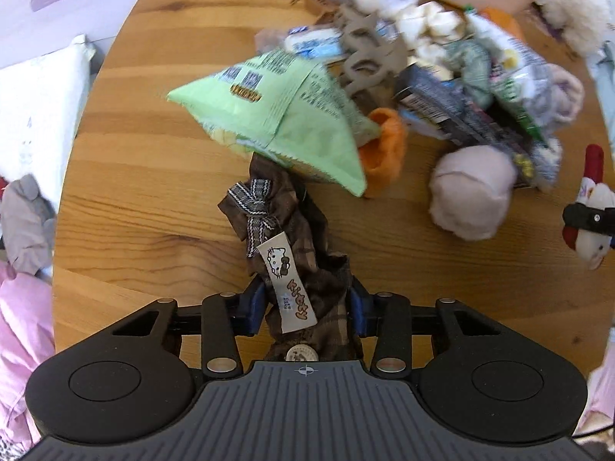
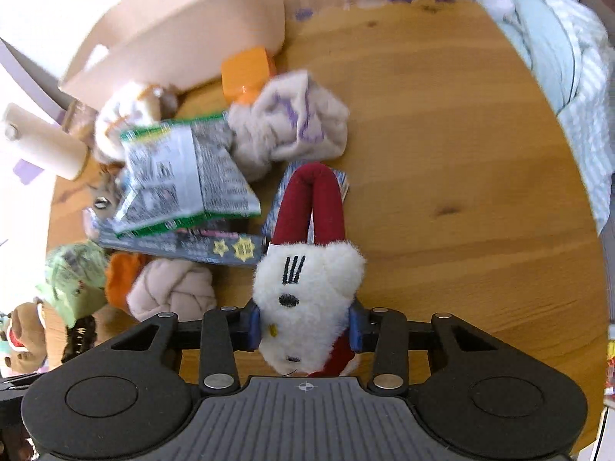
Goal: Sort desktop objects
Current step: 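Carry the plaid cloth with left tool into the beige basket while right tool drops the plush there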
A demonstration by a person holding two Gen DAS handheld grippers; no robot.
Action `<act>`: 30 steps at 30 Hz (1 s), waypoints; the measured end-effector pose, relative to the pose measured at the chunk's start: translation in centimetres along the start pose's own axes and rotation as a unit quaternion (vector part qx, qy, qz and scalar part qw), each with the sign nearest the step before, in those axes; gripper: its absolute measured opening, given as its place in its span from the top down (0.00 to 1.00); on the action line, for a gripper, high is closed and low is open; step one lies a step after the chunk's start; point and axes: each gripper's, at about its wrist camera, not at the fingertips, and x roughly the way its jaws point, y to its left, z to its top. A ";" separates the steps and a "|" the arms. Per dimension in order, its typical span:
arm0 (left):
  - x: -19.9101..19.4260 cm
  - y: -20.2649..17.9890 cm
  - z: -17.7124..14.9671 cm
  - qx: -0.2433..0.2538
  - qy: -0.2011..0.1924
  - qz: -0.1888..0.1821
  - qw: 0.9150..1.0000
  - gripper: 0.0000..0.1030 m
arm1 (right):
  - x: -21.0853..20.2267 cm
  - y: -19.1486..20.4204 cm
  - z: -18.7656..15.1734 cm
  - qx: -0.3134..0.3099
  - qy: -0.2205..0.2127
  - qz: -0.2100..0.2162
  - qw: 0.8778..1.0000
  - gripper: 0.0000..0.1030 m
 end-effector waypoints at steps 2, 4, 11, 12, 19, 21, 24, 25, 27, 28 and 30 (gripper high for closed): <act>-1.1 0.2 0.2 0.003 -0.004 -0.010 1.000 0.58 | -1.6 -0.4 0.5 -0.003 -0.013 0.005 1.000 0.63; -2.5 -0.3 0.0 0.008 -0.016 -0.017 1.000 0.58 | -2.6 -0.1 2.2 -0.007 -0.026 0.009 1.000 0.63; -7.3 0.6 3.1 0.009 -0.074 -0.023 0.997 0.59 | -6.7 0.1 5.1 -0.032 -0.062 0.026 0.997 0.63; -7.8 0.6 3.7 0.008 -0.084 -0.024 0.996 0.59 | -6.9 0.3 5.5 -0.037 -0.066 0.028 0.997 0.63; -11.9 -0.9 9.4 0.035 -0.159 -0.020 0.986 0.59 | -7.5 2.3 9.5 -0.077 -0.090 0.028 0.993 0.63; -12.4 -1.7 11.3 0.051 -0.178 -0.015 0.983 0.59 | -7.4 2.9 10.9 -0.084 -0.098 0.029 0.991 0.63; -13.0 -3.0 14.2 0.071 -0.198 -0.014 0.978 0.58 | -7.2 4.0 13.1 -0.097 -0.116 0.025 0.988 0.63; -12.9 -3.5 15.2 0.078 -0.203 -0.013 0.976 0.58 | -6.9 4.4 13.9 -0.101 -0.120 0.023 0.987 0.63; -12.6 -4.2 17.1 0.084 -0.215 -0.020 0.973 0.58 | -6.1 4.8 15.5 -0.097 -0.119 0.014 0.988 0.63; -12.3 -4.5 18.2 0.083 -0.215 -0.023 0.973 0.59 | -5.8 5.0 16.3 -0.093 -0.118 0.014 0.989 0.63; -11.2 -5.1 19.8 0.081 -0.217 -0.023 0.972 0.59 | -5.1 5.5 18.0 -0.087 -0.117 0.017 0.989 0.63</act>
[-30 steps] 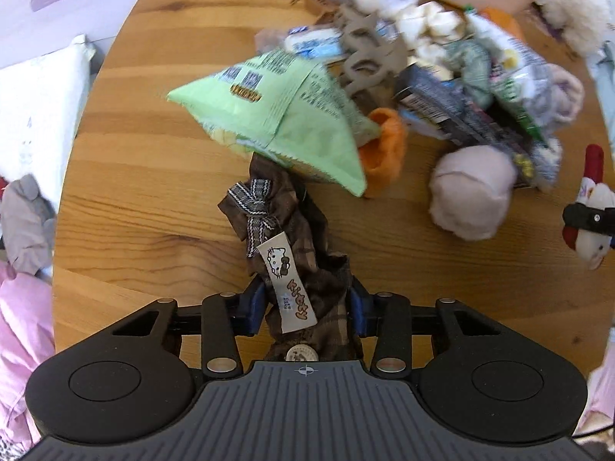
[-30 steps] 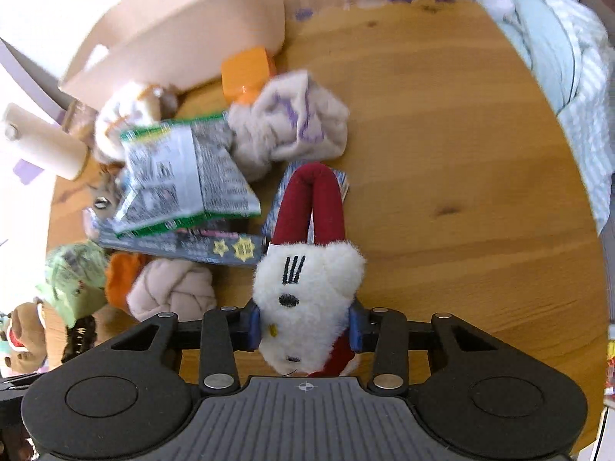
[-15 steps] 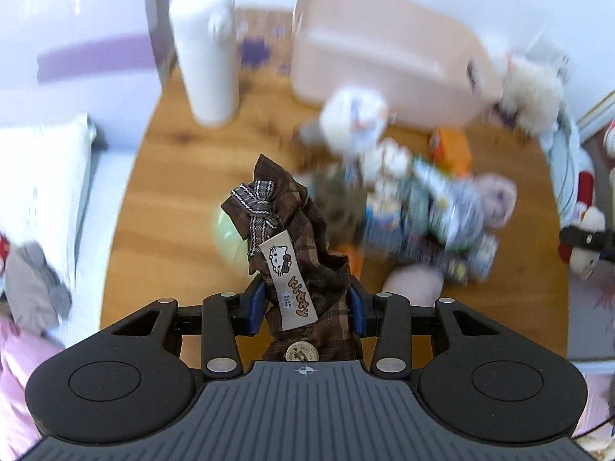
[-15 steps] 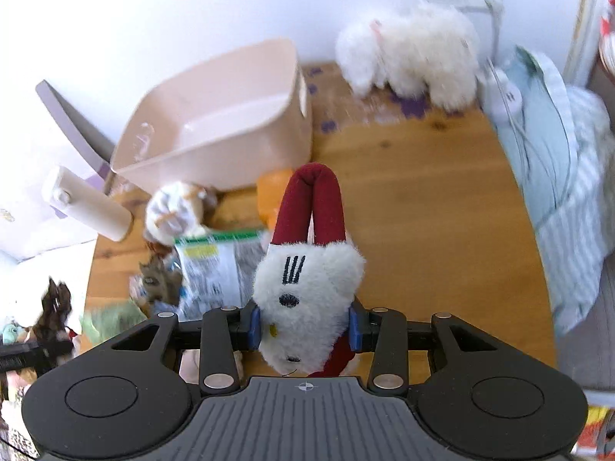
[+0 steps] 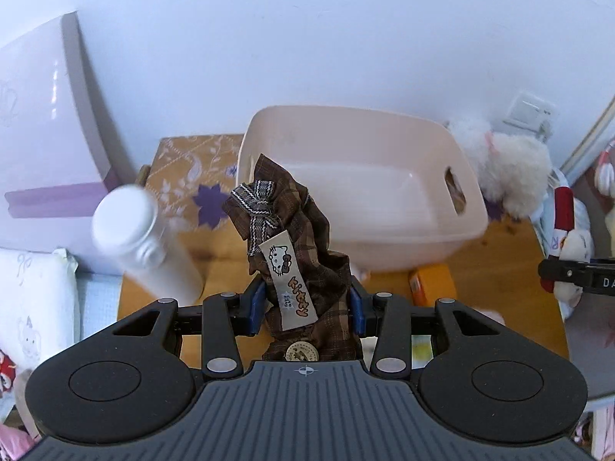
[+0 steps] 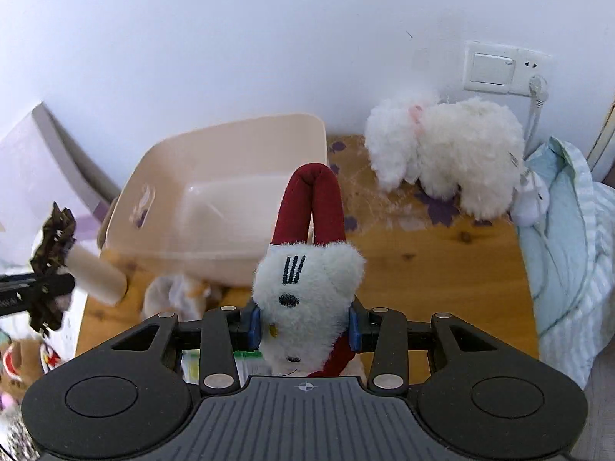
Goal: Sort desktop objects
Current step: 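Carry the plaid cloth with left tool into the beige basket while right tool drops the plush there, then move left tool to the green snack bag while right tool approaches the white-green snack bag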
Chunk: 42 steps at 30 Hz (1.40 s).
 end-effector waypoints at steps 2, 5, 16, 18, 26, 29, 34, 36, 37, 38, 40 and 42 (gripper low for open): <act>1.5 -0.4 1.2 0.008 -0.006 0.005 1.000 0.59 | 1.1 0.3 1.5 0.001 -0.002 -0.003 1.000 0.63; 3.7 -0.8 3.2 0.013 -0.011 0.011 1.000 0.58 | 2.8 0.8 3.4 0.004 -0.005 -0.008 1.000 0.63; 11.3 -2.2 7.9 0.000 0.020 0.021 1.000 0.59 | 10.4 3.4 5.8 -0.002 0.017 -0.026 1.000 0.63; 12.8 -2.6 8.0 0.001 0.031 0.025 0.999 0.58 | 11.6 3.9 5.7 -0.003 0.029 -0.041 0.999 0.63; 16.7 -3.2 6.7 0.038 0.068 0.044 0.996 0.58 | 13.7 5.0 4.7 -0.030 0.047 -0.061 0.997 0.51; 16.6 -3.1 6.3 0.046 0.063 0.053 0.996 0.50 | 13.2 5.6 4.5 -0.050 0.044 -0.063 0.996 0.41; 14.6 -3.3 6.0 0.060 0.043 0.044 0.996 0.33 | 11.0 6.0 3.9 -0.052 0.017 -0.045 0.998 0.16; 13.3 -3.4 6.0 0.065 0.033 0.041 0.997 0.32 | 9.8 6.1 3.7 -0.044 0.009 -0.034 0.998 0.12; 12.6 -3.4 5.9 0.068 0.027 0.040 0.997 0.31 | 9.1 6.2 3.5 -0.040 0.005 -0.028 0.999 0.09; 11.8 -3.4 5.8 0.072 0.021 0.039 0.996 0.31 | 8.2 6.2 3.3 -0.038 0.000 -0.020 0.999 0.06; 10.2 -3.3 5.6 0.078 0.008 0.037 0.996 0.28 | 6.7 6.3 2.7 -0.042 -0.006 -0.010 0.999 0.00; 8.4 -2.8 5.2 0.080 -0.001 0.034 0.996 0.26 | 5.3 6.2 2.0 -0.055 -0.012 -0.002 0.998 0.00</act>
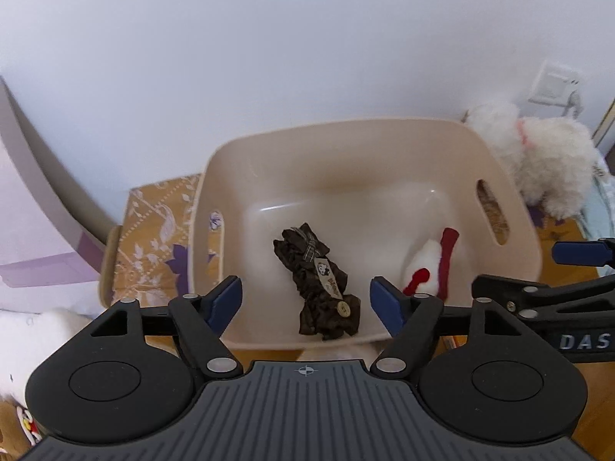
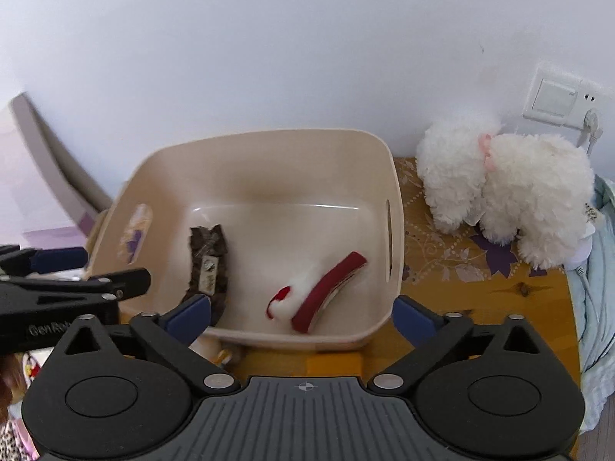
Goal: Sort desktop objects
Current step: 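Move left tool to the green snack bag while right tool approaches the white-green snack bag, then close left tool on the green snack bag while right tool grasps the white-green bag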
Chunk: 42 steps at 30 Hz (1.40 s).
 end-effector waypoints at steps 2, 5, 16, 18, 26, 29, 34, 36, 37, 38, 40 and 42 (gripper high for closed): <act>-2.0 0.3 -0.7 0.005 -0.006 -0.001 1.000 0.25 | -1.4 0.0 -0.9 -0.008 -0.005 0.006 1.000 0.00; -4.3 0.9 -2.4 0.017 -0.007 0.001 1.000 0.24 | -2.9 -0.2 -2.2 -0.010 -0.009 0.013 1.000 0.00; -7.7 4.4 -10.9 -0.002 0.042 0.023 0.999 0.23 | -4.7 0.7 -9.3 -0.068 0.002 0.016 0.998 0.00; -7.7 4.3 -12.5 0.008 0.053 0.024 0.998 0.23 | -4.2 0.6 -10.4 -0.068 0.014 0.021 0.997 0.00; -7.0 4.0 -17.8 0.075 0.100 -0.008 0.992 0.23 | -2.5 0.8 -13.3 -0.061 0.054 0.017 0.996 0.00; -6.5 4.0 -18.8 0.087 0.109 -0.010 0.990 0.23 | -1.8 0.9 -13.6 -0.047 0.068 0.024 0.996 0.00; -4.4 3.9 -20.1 0.106 0.145 -0.009 0.984 0.23 | 0.1 1.8 -14.1 -0.044 0.100 0.019 0.994 0.00; -3.4 4.2 -20.5 0.103 0.158 -0.011 0.982 0.21 | 1.1 2.1 -14.3 -0.052 0.104 0.005 0.993 0.00; -3.1 4.5 -20.5 0.096 0.157 -0.017 0.983 0.16 | 1.6 2.2 -14.3 -0.050 0.107 -0.001 0.993 0.00; -2.9 4.8 -20.5 0.085 0.156 -0.025 0.984 0.16 | 2.1 2.0 -14.3 -0.045 0.112 -0.002 0.993 0.00; -2.3 5.2 -20.3 0.065 0.161 -0.041 0.984 0.15 | 3.0 1.7 -14.3 -0.026 0.122 0.006 0.992 0.00; -1.5 5.3 -20.2 0.051 0.171 -0.054 0.982 0.15 | 3.7 1.4 -14.3 -0.009 0.127 0.005 0.992 0.00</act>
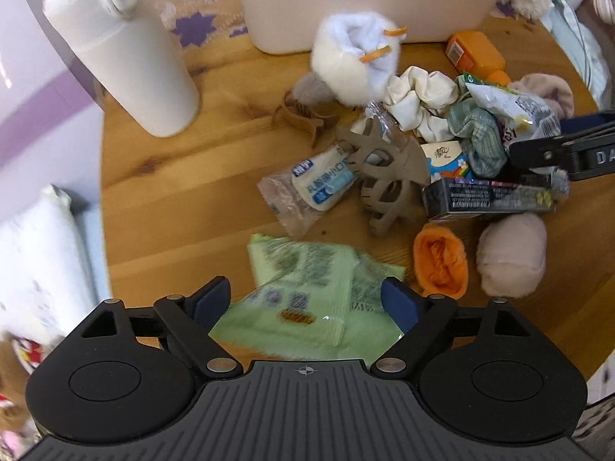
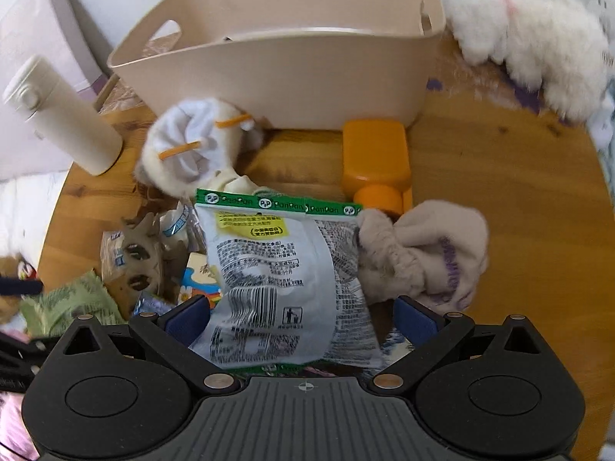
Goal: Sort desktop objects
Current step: 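Close left tool on the green snack bag while right tool grasps the white-green bag, then lift the green bag with left tool toward the basket while right tool carries its bag there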
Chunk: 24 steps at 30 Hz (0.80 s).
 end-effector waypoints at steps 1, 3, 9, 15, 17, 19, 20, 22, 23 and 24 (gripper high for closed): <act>0.4 -0.1 0.1 -0.003 0.004 -0.005 1.000 0.15 | 0.2 -0.1 0.0 0.005 0.000 0.000 1.000 0.02; 1.1 -0.3 0.1 -0.006 0.014 -0.014 1.000 0.15 | 0.5 -0.4 0.1 0.014 0.001 0.004 1.000 0.08; 3.4 -0.8 -1.1 -0.007 0.063 -0.024 0.998 0.15 | 0.5 -1.3 -0.2 0.029 0.000 0.029 0.999 0.20; 3.3 0.0 -1.9 -0.033 0.073 -0.050 0.995 0.25 | -0.4 -1.8 -0.6 0.032 -0.005 0.048 0.998 0.29; 2.9 0.2 -2.0 -0.041 0.073 -0.057 0.995 0.26 | -0.9 -1.8 -0.8 0.025 -0.008 0.053 0.998 0.32; 2.7 0.5 -2.3 -0.050 0.075 -0.065 0.994 0.27 | -1.5 -1.8 -0.9 0.019 -0.014 0.058 0.998 0.33; 2.6 0.5 -2.4 -0.055 0.074 -0.068 0.993 0.27 | -1.9 -1.9 -0.9 0.017 -0.017 0.061 0.998 0.33; 2.2 0.7 -2.6 -0.063 0.068 -0.072 0.993 0.28 | -2.8 -1.8 -1.1 0.007 -0.026 0.066 0.997 0.33; 1.9 0.6 -2.7 -0.064 0.065 -0.076 0.993 0.28 | -3.3 -1.8 -1.1 0.001 -0.030 0.068 0.997 0.33; 1.6 0.6 -2.8 -0.065 0.061 -0.080 0.993 0.28 | -3.7 -1.8 -1.1 -0.005 -0.034 0.069 0.997 0.34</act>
